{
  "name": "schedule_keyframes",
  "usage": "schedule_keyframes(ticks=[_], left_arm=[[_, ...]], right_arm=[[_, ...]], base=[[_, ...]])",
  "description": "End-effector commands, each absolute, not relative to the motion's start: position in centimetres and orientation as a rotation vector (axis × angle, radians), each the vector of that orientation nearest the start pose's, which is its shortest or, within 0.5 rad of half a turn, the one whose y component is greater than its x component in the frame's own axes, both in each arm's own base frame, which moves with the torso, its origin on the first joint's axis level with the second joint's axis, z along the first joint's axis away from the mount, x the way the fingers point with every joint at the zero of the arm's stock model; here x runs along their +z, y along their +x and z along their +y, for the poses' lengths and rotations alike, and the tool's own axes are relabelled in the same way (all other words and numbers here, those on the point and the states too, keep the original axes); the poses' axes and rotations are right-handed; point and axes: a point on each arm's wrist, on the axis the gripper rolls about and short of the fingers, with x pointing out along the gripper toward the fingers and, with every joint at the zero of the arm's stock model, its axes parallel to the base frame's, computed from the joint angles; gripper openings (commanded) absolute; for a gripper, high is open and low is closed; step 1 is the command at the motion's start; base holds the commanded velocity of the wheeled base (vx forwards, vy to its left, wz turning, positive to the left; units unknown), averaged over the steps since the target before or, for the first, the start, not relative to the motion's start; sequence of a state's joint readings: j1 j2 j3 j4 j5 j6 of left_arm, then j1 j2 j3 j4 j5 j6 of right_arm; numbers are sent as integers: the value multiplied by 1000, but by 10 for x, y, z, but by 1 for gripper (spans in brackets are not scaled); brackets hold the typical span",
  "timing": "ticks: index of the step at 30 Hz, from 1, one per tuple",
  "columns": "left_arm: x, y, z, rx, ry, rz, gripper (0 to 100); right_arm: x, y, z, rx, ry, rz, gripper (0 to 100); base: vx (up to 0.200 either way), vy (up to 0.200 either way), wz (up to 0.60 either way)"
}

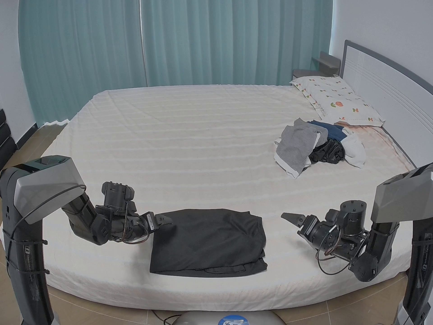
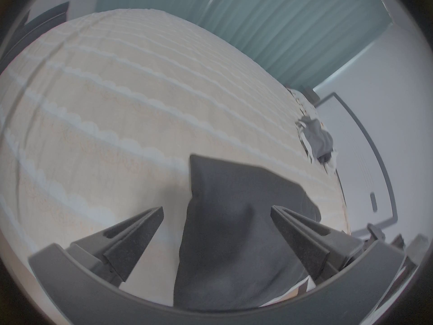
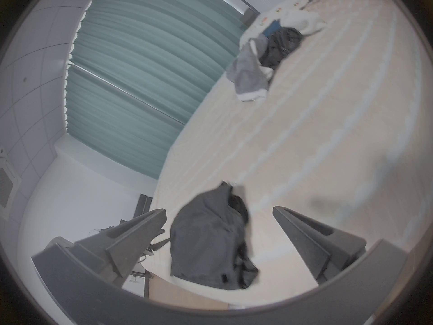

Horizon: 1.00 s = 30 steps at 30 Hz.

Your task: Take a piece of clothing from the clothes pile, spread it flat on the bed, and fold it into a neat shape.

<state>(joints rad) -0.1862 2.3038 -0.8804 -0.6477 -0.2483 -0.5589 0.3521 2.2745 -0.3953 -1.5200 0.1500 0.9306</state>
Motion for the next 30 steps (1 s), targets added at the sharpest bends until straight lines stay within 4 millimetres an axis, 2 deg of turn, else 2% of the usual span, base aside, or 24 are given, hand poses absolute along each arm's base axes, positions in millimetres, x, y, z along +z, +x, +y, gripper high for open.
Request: schedule_keyframes(ticks=[1, 6, 11, 30], left_arm=[[-21, 356, -75, -221, -512, 903, 100], [-27, 353, -75, -229, -505, 885, 100], [-40, 345, -85, -274, -489, 836, 100], [-41, 339, -88, -285, -488, 843, 100]], right_arm=[[-37, 278, 98, 209, 870, 697, 100], [-37, 278, 98, 211, 873, 700, 100], [-41, 278, 98, 211, 869, 710, 100], [-40, 279, 98, 210, 873, 707, 100]], base=[[0, 0, 0], [0, 0, 0], [0, 0, 0], [0, 0, 0]])
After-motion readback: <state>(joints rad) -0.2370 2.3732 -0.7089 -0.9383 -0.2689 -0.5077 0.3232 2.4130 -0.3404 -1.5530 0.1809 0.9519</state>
